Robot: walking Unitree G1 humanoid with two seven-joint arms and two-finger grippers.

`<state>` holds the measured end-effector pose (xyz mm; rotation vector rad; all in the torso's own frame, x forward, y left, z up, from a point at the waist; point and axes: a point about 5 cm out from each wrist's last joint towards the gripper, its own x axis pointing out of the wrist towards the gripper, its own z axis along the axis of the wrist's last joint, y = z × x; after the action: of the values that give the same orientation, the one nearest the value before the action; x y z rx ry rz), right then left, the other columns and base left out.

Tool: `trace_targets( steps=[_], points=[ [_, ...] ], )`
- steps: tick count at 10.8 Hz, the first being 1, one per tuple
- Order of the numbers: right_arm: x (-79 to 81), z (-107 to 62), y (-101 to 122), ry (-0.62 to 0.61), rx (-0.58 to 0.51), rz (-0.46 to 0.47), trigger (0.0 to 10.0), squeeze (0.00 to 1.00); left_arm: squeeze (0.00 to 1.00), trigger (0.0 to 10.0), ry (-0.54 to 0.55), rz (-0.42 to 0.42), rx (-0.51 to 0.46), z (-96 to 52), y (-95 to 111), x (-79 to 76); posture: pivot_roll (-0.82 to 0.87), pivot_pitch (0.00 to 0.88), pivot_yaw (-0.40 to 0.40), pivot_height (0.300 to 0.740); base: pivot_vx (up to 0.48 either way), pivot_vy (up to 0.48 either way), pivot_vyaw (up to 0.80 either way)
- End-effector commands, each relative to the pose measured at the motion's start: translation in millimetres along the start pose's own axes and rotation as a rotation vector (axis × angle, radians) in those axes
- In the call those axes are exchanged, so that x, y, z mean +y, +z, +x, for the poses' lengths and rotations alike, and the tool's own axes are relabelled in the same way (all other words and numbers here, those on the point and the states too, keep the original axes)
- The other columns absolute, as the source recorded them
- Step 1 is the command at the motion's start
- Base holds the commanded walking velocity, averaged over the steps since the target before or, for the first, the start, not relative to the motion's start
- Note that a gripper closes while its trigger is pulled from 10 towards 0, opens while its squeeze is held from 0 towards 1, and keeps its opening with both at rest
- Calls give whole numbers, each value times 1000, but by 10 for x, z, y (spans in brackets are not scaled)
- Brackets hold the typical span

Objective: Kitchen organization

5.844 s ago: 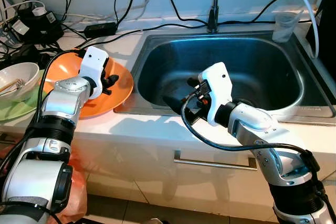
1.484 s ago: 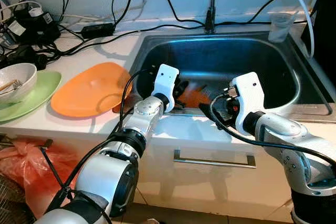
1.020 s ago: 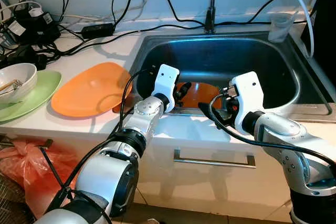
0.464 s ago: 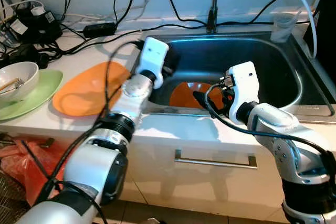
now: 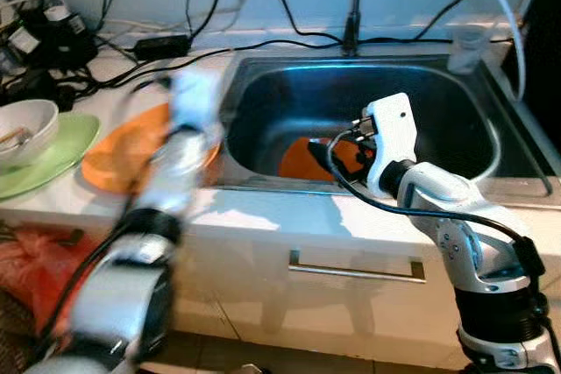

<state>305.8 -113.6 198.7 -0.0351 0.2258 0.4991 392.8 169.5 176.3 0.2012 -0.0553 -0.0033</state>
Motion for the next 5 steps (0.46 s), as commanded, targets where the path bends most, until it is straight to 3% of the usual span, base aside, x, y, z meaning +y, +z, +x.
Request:
trace_targets(
  steps=[1,2,5],
  points=[
    [62,27,28,45,-18,15,10000,0,1000,10000,30,18,-15,-12,73,102,43,0,96,740,0,0,0],
    [107,51,14,69,-17,13,10000,0,20,10000,41,74,13,-93,70,218,55,0,91,740,0,0,0],
    [124,81,13,78,-19,12,10000,0,0,10000,-33,110,60,-162,127,228,75,0,90,740,0,0,0]
  ],
)
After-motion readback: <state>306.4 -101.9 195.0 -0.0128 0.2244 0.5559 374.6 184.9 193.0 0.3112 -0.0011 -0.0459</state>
